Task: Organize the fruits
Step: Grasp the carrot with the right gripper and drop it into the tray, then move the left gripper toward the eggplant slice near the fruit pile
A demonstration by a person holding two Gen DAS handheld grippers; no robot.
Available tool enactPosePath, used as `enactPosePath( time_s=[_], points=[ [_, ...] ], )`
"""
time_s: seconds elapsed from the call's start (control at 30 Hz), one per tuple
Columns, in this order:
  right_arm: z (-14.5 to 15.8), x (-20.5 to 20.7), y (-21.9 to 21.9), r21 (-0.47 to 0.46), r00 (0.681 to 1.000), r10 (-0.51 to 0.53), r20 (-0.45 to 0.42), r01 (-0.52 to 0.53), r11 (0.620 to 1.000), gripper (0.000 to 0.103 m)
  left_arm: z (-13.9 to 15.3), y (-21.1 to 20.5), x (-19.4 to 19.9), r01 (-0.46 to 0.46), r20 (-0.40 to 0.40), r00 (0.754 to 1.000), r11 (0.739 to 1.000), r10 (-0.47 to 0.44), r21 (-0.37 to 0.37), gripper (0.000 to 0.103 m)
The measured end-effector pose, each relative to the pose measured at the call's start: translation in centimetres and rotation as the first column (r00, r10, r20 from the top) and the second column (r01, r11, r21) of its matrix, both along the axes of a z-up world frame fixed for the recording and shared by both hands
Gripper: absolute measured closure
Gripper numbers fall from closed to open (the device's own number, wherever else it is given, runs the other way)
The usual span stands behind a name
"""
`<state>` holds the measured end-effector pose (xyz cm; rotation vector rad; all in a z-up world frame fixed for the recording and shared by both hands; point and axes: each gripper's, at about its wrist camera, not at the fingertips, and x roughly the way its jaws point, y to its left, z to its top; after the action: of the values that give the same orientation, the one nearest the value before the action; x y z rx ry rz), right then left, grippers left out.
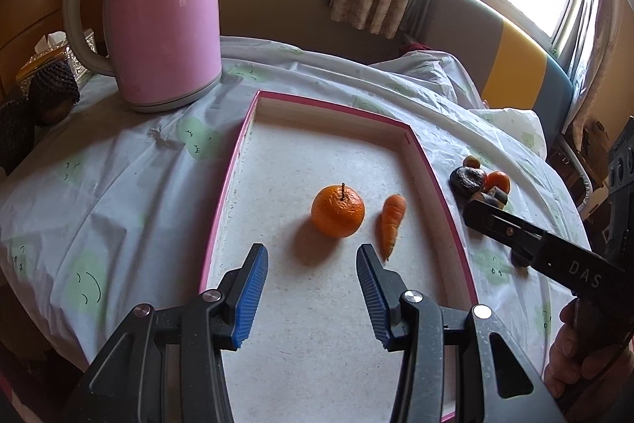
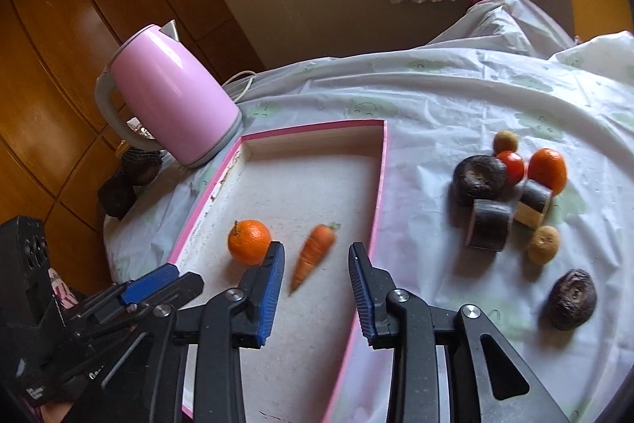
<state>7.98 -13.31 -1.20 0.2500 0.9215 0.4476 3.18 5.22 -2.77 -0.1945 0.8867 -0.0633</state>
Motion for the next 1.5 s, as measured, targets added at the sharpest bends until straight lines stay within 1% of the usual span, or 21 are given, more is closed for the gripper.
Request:
enactPosePath(
  time_s=[0.03,0.13,0.2,0.23,0.27,0.33,0.4,0.47,0.57,0.67,0.8,0.87,0.9,0.93,0.97,1.13,1.23,1.3,1.37,1.43,1.5],
  points=[
    [0.1,-0.3,-0.2,-0.017,1.0,-0.01,0.011,0.01,1.0,0.064,0.0,-0.2,0.0,0.005,0.001,1.0,1.0,-0.005,-0.001,0.056],
    [0.5,-1.3,-0.7,-0.092,0.998,-0.032,0.056,0.037,0.995,0.061,0.2,-0.6,-0.1,0.019,0.004,1.0,1.0,-0.019,-0.01,0.056],
    [0.8,-2.2,-1.3,-0.139,0.994,-0.054,0.093,0.067,0.988,0.054,0.3,-0.9,-0.1,0.029,0.006,1.0,1.0,-0.029,-0.011,0.056],
    [1.0,-2.7,-1.7,-0.155,0.991,-0.065,0.116,0.083,0.984,0.049,0.4,-1.1,-0.1,0.033,0.008,0.999,0.999,-0.033,-0.014,0.056],
    [1.1,-3.1,-2.2,-0.168,0.988,-0.078,0.135,0.1,0.981,0.041,0.5,-1.2,-0.2,0.038,0.01,0.999,0.999,-0.038,-0.016,0.056],
    [1.1,-3.8,-3.4,-0.188,0.982,-0.104,0.16,0.133,0.973,0.034,0.5,-1.5,-0.1,0.049,0.008,0.999,0.999,-0.049,-0.019,0.056],
    [1.0,-4.3,-4.8,-0.201,0.975,-0.142,0.169,0.175,0.964,0.032,0.4,-1.8,-0.1,0.064,0.008,0.998,0.998,-0.064,-0.02,0.056],
    [0.6,-4.6,-6.3,-0.207,0.97,-0.188,0.156,0.218,0.954,0.025,0.4,-2.1,-0.1,0.08,0.011,0.997,0.997,-0.08,-0.014,0.056],
    [-0.1,-5.0,-8.4,-0.204,0.961,-0.244,0.131,0.267,0.942,0.025,0.6,-2.7,-0.2,0.102,0.018,0.995,0.995,-0.101,-0.011,0.056],
    [-0.7,-5.5,-10.0,-0.205,0.953,-0.28,0.117,0.299,0.932,0.025,0.8,-3.2,-0.1,0.115,0.017,0.993,0.993,-0.115,-0.026,0.056],
    [-1.3,-5.7,-10.7,-0.239,0.952,-0.288,0.105,0.305,0.922,0.025,0.9,-4.2,0.2,0.133,-0.002,0.991,0.991,-0.133,-0.03,0.056],
    [-1.4,-5.6,-11.0,-0.225,0.951,-0.293,0.097,0.308,0.924,0.027,0.8,-4.7,0.3,0.142,-0.009,0.99,0.989,-0.142,-0.04,0.056],
    [-1.6,-5.5,-11.1,-0.207,0.954,-0.287,0.085,0.299,0.931,0.031,0.9,-5.0,0.3,0.153,-0.01,0.988,0.988,-0.154,-0.035,0.056],
    [-1.7,-5.4,-11.3,-0.205,0.954,-0.291,0.073,0.3,0.932,0.048,0.9,-5.4,0.3,0.164,-0.01,0.986,0.986,-0.164,-0.021,0.056],
    [-1.8,-5.2,-11.3,-0.209,0.954,-0.294,0.067,0.301,0.931,0.059,0.9,-5.7,0.4,0.175,-0.011,0.985,0.985,-0.175,-0.009,0.056],
    [-1.7,-4.5,-11.2,-0.221,0.961,-0.266,0.069,0.275,0.936,0.061,0.9,-7.1,0.7,0.207,-0.018,0.978,0.978,-0.206,0.031,0.056],
    [-1.0,-3.1,-10.6,-0.231,0.972,-0.216,0.088,0.231,0.945,0.061,0.9,-7.9,1.2,0.206,-0.023,0.978,0.977,-0.205,0.054,0.056],
    [-0.7,-2.3,-10.0,-0.248,0.979,-0.185,0.084,0.2,0.948,0.061,1.0,-8.2,1.4,0.207,-0.02,0.978,0.977,-0.206,0.053,0.056],
    [-0.3,-2.4,-9.5,-0.237,0.983,-0.153,0.098,0.173,0.956,0.061,1.2,-8.5,1.4,0.207,-0.012,0.978,0.975,-0.206,0.077,0.056],
    [-0.2,-2.8,-9.3,-0.239,0.982,-0.151,0.117,0.176,0.955,0.061,1.1,-8.8,1.6,0.212,-0.012,0.977,0.973,-0.212,0.09,0.056],
    [-0.4,-2.8,-9.5,-0.225,0.98,-0.167,0.11,0.188,0.956,0.061,1.2,-9.0,1.8,0.207,-0.012,0.978,0.973,-0.207,0.1,0.056]
  ],
)
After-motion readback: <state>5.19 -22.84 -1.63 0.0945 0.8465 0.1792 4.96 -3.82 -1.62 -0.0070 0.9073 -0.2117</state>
